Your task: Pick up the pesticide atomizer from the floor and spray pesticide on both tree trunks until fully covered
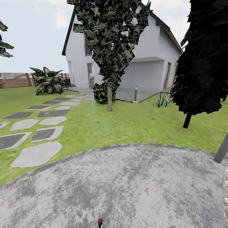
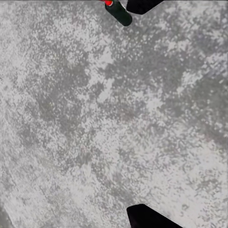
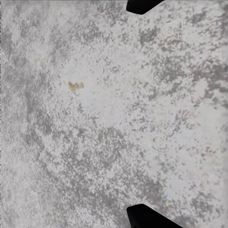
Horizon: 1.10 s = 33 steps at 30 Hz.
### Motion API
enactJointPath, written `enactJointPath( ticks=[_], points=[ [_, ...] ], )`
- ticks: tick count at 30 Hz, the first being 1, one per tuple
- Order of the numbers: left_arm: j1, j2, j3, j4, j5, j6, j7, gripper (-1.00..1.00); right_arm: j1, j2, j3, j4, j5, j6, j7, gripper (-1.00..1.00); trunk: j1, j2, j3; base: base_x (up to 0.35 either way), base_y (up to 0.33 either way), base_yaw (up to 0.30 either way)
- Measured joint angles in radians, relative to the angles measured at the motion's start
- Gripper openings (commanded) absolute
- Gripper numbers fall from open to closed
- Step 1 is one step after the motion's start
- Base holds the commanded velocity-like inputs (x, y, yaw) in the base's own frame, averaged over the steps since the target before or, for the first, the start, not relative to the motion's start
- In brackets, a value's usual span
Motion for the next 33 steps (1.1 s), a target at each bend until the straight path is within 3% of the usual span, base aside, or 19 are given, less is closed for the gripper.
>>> enactJointPath(
  ticks=[5,12,24,33],
  points=[
    [-0.048,-0.001,0.016,0.0,-0.001,0.002,0.0,1.0,0.0,0.0,-0.001,-0.019,-0.001,0.001,0.0,1.0,0.0,0.0,0.0,0.0,0.0,0.0],
    [-0.112,-0.001,0.023,0.002,-0.001,0.003,0.0,1.0,-0.001,0.0,-0.001,-0.133,-0.001,0.002,-0.002,1.0,0.0,0.0,0.0,0.0,0.0,0.0],
    [-0.107,0.002,0.021,0.008,-0.004,-0.002,-0.009,1.0,-0.001,-0.001,-0.002,-0.167,0.0,0.003,-0.001,1.0,0.0,0.0,0.0,0.0,0.0,0.0],
    [-0.106,0.008,0.023,0.016,-0.004,0.0,-0.004,1.0,-0.001,0.0,-0.001,-0.166,0.0,0.002,0.002,1.0,0.034,-0.063,-0.029,0.0,0.0,0.0]
  ],
)
